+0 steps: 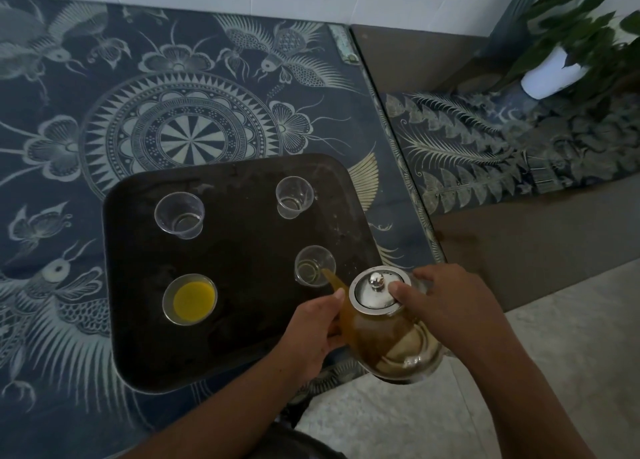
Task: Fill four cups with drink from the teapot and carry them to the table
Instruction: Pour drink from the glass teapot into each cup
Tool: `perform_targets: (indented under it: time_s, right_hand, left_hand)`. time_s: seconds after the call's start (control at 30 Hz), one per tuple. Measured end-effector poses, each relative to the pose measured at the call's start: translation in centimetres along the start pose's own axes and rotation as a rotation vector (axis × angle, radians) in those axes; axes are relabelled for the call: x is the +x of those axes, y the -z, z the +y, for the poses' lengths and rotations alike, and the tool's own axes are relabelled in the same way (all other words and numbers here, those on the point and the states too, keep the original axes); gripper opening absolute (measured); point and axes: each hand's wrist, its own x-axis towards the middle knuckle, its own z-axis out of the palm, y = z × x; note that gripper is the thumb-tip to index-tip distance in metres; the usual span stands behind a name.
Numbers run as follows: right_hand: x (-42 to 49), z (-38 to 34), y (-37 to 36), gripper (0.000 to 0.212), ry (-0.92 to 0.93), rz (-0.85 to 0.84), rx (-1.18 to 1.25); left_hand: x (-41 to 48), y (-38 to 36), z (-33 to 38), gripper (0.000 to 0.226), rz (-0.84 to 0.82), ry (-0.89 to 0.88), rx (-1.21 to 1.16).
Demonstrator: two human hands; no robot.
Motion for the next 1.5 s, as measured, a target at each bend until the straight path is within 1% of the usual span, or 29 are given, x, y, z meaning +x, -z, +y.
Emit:
perform_targets:
  time_s: [0.1, 0.27, 0.37, 0.57, 0.7, 0.9, 1.5]
  right_hand:
    - [0.1, -0.3, 0.1, 0.059, -0.007, -0.007, -0.009]
    - [-0.1, -0.8, 0.3, 0.046, -0.028, -0.017, -0.043]
    - [-0.1, -1.1, 0.6, 0.042, -0.036, -0.02, -0.052]
    - [-0.2, -1.4, 0.7, 0.044, -0.034, -0.04, -0.072]
    - [-0.2, -1.6, 0.7, 0.051, -0.042, -0.005, -0.096]
    - [0.0, -2.0, 0.7, 0.055, -0.043, 0.004, -0.106]
    - [-0.1, -2.7, 0.6, 0.057, -0.031, 0.0, -0.17]
  left_hand:
    - [0.0, -0.1, 0.0, 0.04, -0.002, 0.0, -0.018]
    - [0.2, -0.1, -0.2, 0.04, -0.023, 0.003, -0.062]
    - [0.3, 0.0, -0.4, 0.039, -0.033, -0.001, -0.071]
    - [0.6, 0.2, -0.6, 0.04, -0.055, 0.004, -0.088]
    - [0.8, 0.3, -0.3, 0.038, -0.067, 0.011, -0.085]
    - [0.8, 0.4, -0.3, 0.037, -0.06, 0.03, -0.091]
    - [1.4, 1.1, -0.8, 0.038, -0.099, 0.055, -0.103]
